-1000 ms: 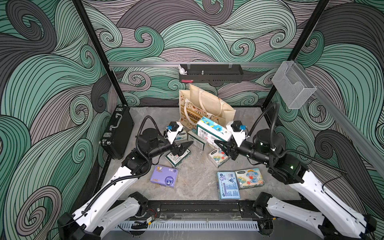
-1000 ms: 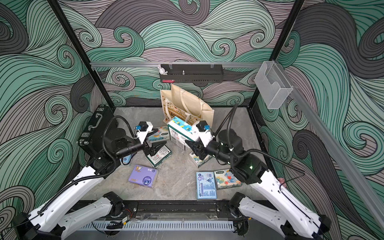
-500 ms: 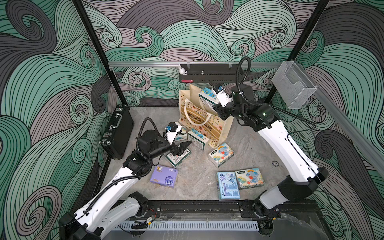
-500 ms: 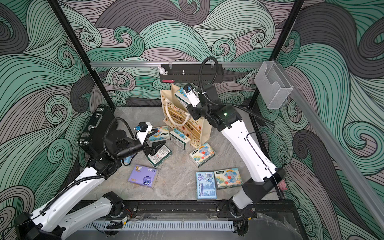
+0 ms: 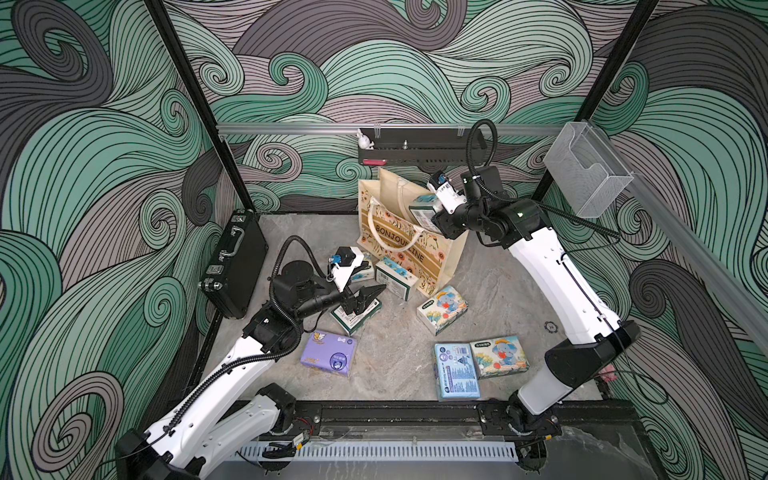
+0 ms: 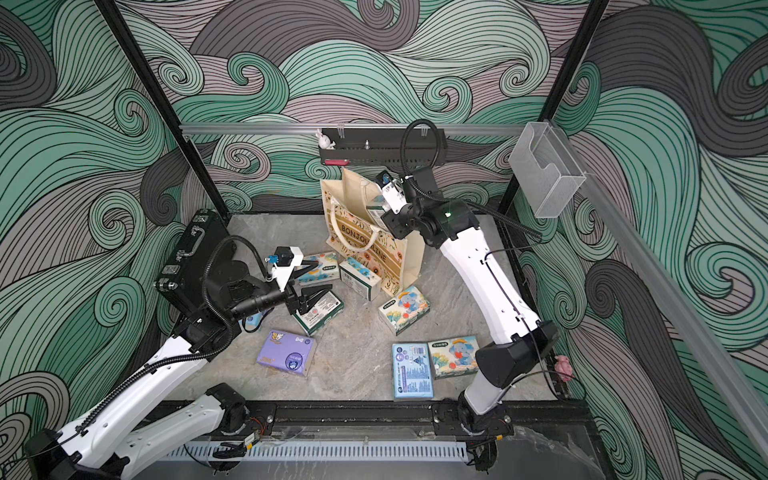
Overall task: Put tissues into the canvas bag
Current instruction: Place the pack of facial tissues in the canvas bag, then move the pack of facial tissues to the center of the board.
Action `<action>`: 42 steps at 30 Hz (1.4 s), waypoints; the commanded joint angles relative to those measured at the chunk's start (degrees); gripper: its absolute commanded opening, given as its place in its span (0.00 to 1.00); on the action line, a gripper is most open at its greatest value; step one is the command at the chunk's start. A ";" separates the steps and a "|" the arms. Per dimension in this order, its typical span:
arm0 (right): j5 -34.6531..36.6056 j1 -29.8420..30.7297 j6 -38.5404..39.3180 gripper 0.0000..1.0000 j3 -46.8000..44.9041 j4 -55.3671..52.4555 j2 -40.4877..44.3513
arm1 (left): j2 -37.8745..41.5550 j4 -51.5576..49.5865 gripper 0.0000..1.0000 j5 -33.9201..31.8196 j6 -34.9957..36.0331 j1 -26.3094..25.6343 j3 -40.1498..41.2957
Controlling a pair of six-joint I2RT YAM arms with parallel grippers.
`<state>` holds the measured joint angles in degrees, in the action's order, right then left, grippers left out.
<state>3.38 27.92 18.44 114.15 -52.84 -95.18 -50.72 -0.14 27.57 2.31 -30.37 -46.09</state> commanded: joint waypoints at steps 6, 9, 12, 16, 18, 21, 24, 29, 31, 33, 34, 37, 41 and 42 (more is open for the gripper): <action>-2.77 -0.41 -1.37 0.78 2.38 0.39 -0.31 | 0.66 1.42 0.78 1.48 0.20 0.31 -0.78; -3.26 -0.41 -1.74 0.80 1.67 0.49 0.41 | 0.61 1.39 0.78 1.32 0.29 0.29 -0.70; -3.76 -0.41 -2.07 0.80 1.04 0.63 1.33 | 0.25 1.25 0.78 1.26 0.20 0.31 -0.83; -6.25 -0.33 -3.77 0.80 -1.57 1.83 4.15 | -0.25 0.99 0.79 0.74 0.09 0.31 -0.88; -7.94 -0.30 -5.13 0.81 -5.50 3.62 6.85 | -0.73 0.76 0.82 -0.39 -0.30 0.30 -1.01; -10.15 -0.24 -7.72 0.81 -14.71 7.59 13.00 | -2.29 0.12 0.90 -3.07 -1.84 0.31 -1.43; -11.75 -0.19 -10.71 0.82 -26.13 11.99 19.85 | -3.99 -1.84 0.99 -6.19 -4.18 0.31 -2.77; -17.08 0.32 -16.91 0.81 -44.69 19.69 32.66 | -7.48 -6.46 0.99 -12.99 -8.99 0.44 -5.40; -18.46 1.73 -19.45 0.81 -51.26 22.21 37.43 | -9.24 -8.38 0.99 -13.15 -10.61 0.85 -6.80; -19.01 3.48 -21.22 0.81 -56.65 23.78 41.41 | -11.07 -8.79 0.99 -12.51 -12.45 1.89 -7.63; -18.79 4.62 -21.73 0.81 -59.00 24.10 42.99 | -11.92 -8.91 0.99 -12.01 -13.75 2.79 -7.94; -16.65 7.26 -23.12 0.80 -64.42 23.79 46.35 | -14.79 -9.32 0.99 -10.23 -17.41 6.29 -8.97; -14.30 10.66 -29.10 0.78 -71.62 25.40 50.70 | -17.12 -11.16 0.99 -7.76 -16.68 8.70 -10.81; -14.79 11.47 -31.38 0.77 -73.43 26.66 51.64 | -17.07 -12.30 0.99 -7.27 -15.02 8.53 -11.23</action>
<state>-12.32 37.69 -6.66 43.44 -29.67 -45.76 -67.81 -9.23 17.65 -13.04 -22.06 -54.11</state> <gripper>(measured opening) 0.776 0.987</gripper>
